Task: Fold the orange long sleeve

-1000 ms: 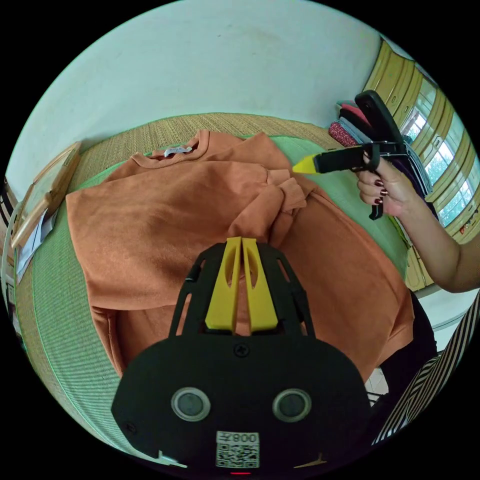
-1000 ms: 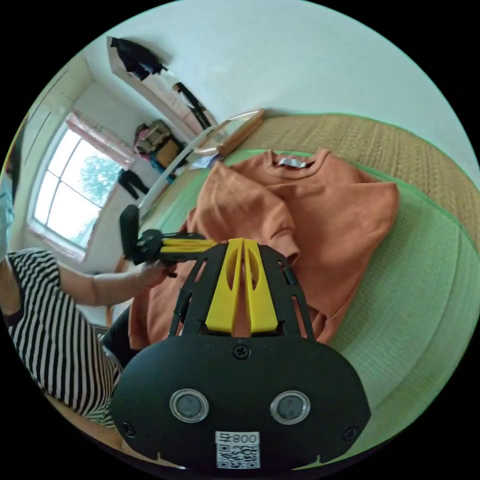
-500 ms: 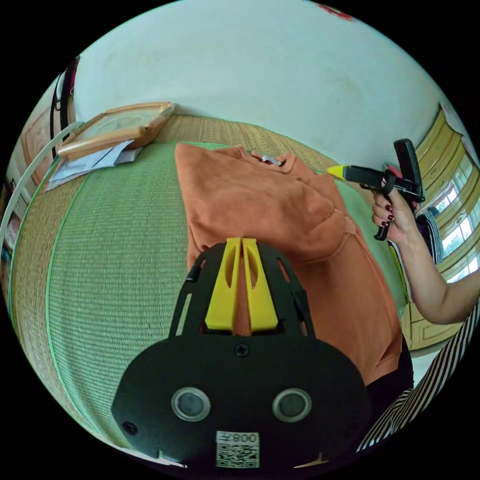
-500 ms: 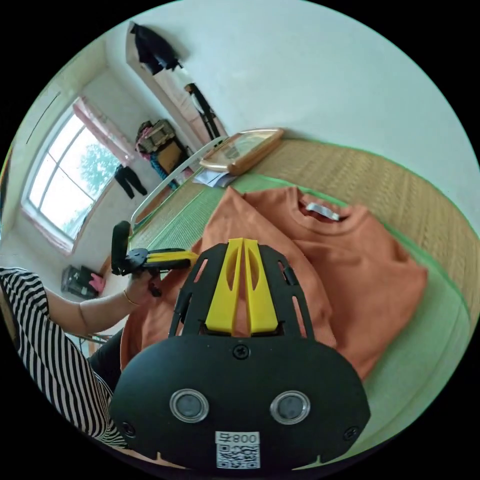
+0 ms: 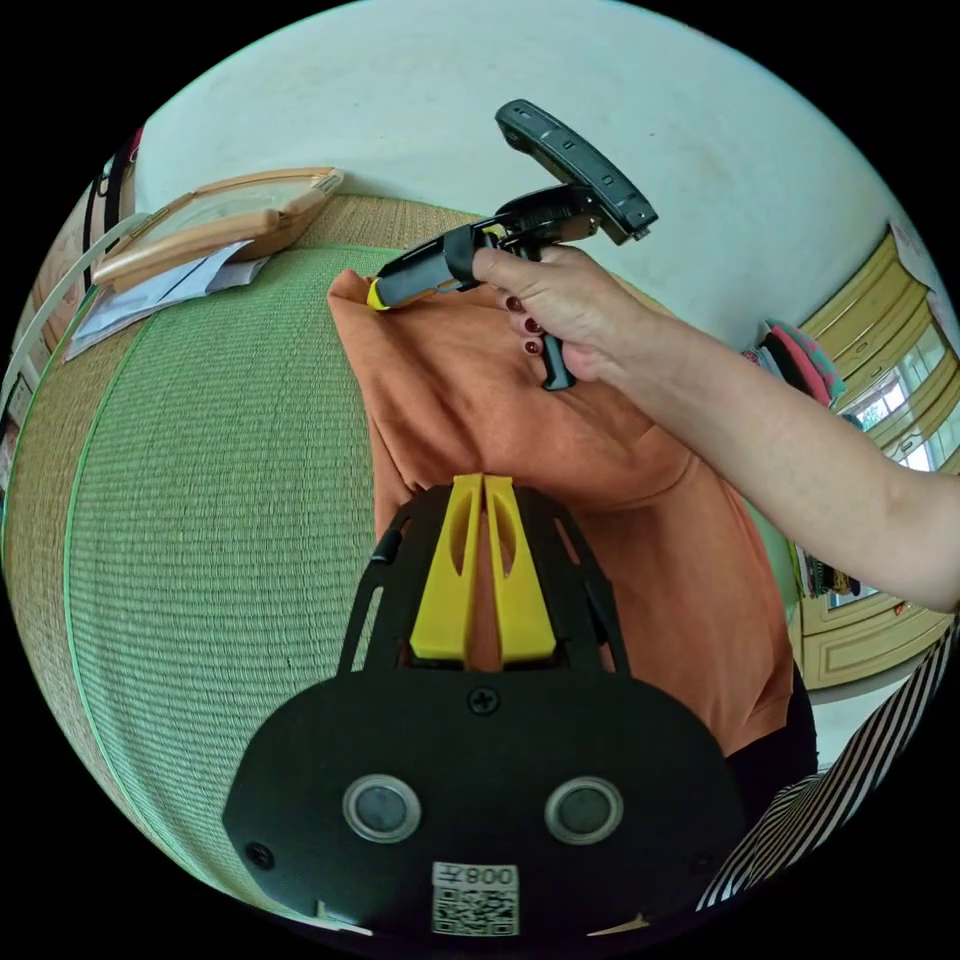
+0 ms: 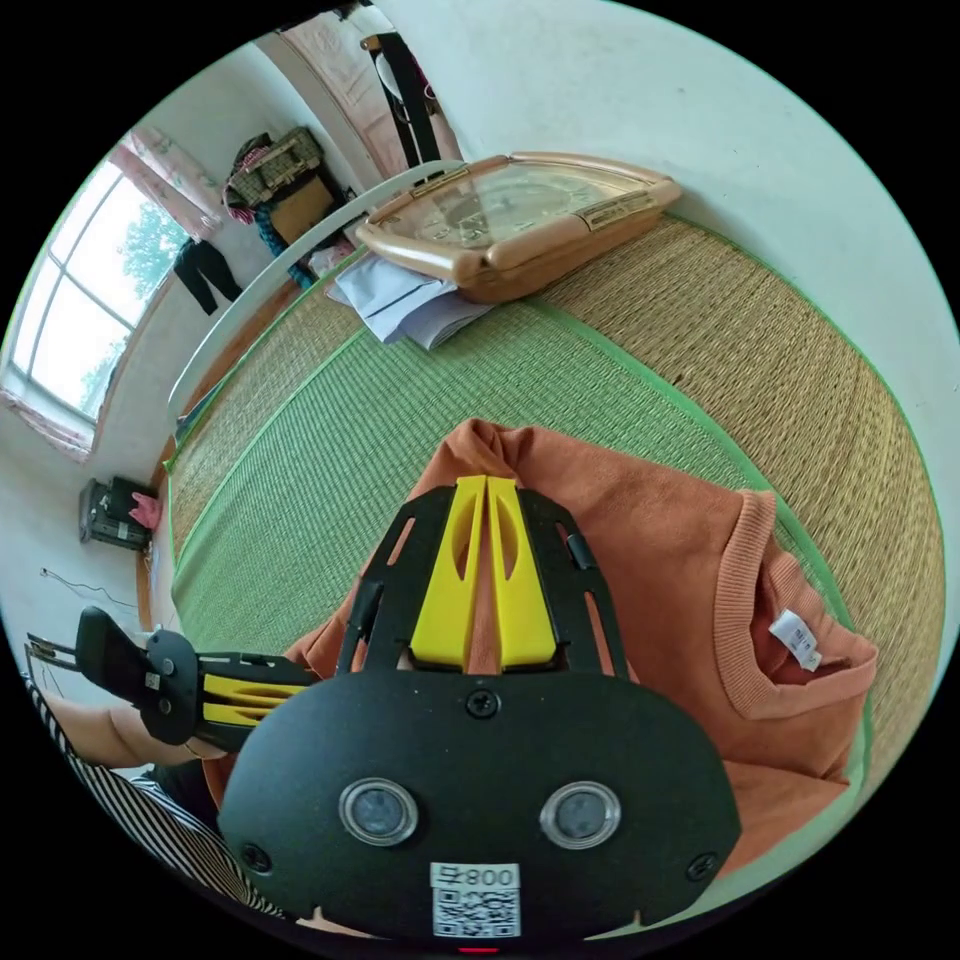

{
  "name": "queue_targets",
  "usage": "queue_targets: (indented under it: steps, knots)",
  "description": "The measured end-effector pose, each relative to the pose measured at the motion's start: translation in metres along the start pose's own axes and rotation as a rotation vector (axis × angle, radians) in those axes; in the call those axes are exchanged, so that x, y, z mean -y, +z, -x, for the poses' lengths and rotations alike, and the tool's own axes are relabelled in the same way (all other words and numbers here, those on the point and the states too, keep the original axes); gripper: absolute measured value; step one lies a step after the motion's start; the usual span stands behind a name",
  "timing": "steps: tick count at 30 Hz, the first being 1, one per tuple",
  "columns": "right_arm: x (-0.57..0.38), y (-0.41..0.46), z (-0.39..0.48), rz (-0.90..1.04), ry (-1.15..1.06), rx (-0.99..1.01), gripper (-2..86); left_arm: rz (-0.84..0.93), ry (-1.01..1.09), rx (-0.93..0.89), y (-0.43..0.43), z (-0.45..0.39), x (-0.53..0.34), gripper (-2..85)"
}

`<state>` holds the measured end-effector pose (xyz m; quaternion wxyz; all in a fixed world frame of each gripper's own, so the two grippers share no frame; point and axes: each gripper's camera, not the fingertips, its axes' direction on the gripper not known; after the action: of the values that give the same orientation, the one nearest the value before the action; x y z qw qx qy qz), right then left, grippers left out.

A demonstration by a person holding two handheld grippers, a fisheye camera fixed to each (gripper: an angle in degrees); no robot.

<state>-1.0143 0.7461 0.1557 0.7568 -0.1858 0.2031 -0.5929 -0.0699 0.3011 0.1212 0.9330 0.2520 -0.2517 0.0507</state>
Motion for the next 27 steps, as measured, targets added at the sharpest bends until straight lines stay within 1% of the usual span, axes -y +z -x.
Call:
queue_targets:
  steps: [4,5,7,9,10,13,16,19,20,21,23,24,25,26,27]
  knots:
    - [0.002,-0.017,0.009,0.015,-0.019,-0.032,0.2,-0.027,-0.006,-0.024,-0.003,0.01,-0.007,0.2]
    - [-0.001,-0.028,0.014,-0.037,-0.03,-0.04,0.2,-0.039,0.006,-0.005,-0.006,0.01,-0.009,0.2]
    - [-0.001,-0.035,0.017,-0.073,-0.029,-0.041,0.2,-0.028,0.01,0.031,-0.003,0.013,-0.012,0.2]
    - [0.003,-0.012,0.014,0.019,-0.023,-0.04,0.2,0.023,0.02,0.042,0.011,0.019,-0.014,0.2]
    - [0.002,-0.004,0.01,0.037,-0.024,-0.03,0.3,0.015,0.017,0.031,0.015,0.023,-0.016,0.2]
    - [-0.016,-0.032,-0.002,0.017,-0.016,0.029,0.3,0.017,0.03,0.028,0.015,0.028,-0.018,0.2]
    - [-0.081,-0.089,-0.013,-0.111,-0.02,0.051,0.2,-0.018,0.06,0.043,0.011,0.029,-0.024,0.3]
    - [-0.177,-0.12,-0.033,-0.153,0.054,0.004,0.1,0.009,0.083,0.065,0.023,0.035,-0.027,0.2]
    - [-0.216,-0.119,-0.047,-0.132,0.109,-0.013,0.1,0.036,0.09,0.069,0.033,0.039,-0.029,0.2]
    - [-0.234,-0.116,-0.055,-0.113,0.147,-0.019,0.1,0.046,0.091,0.07,0.038,0.041,-0.03,0.2]
    - [-0.304,-0.104,-0.089,-0.055,0.279,0.023,0.1,0.048,0.1,0.067,0.043,0.046,-0.03,0.2]
    - [-0.32,-0.106,-0.096,-0.066,0.306,0.05,0.1,0.052,0.101,0.068,0.044,0.046,-0.03,0.2]
    - [-0.35,-0.12,-0.105,-0.136,0.342,0.091,0.1,0.058,0.105,0.065,0.043,0.047,-0.03,0.2]
    - [-0.375,-0.134,-0.111,-0.209,0.384,0.091,0.1,0.049,0.123,0.077,0.041,0.045,-0.031,0.2]
    - [-0.385,-0.138,-0.114,-0.231,0.41,0.081,0.1,0.045,0.13,0.085,0.04,0.045,-0.032,0.2]
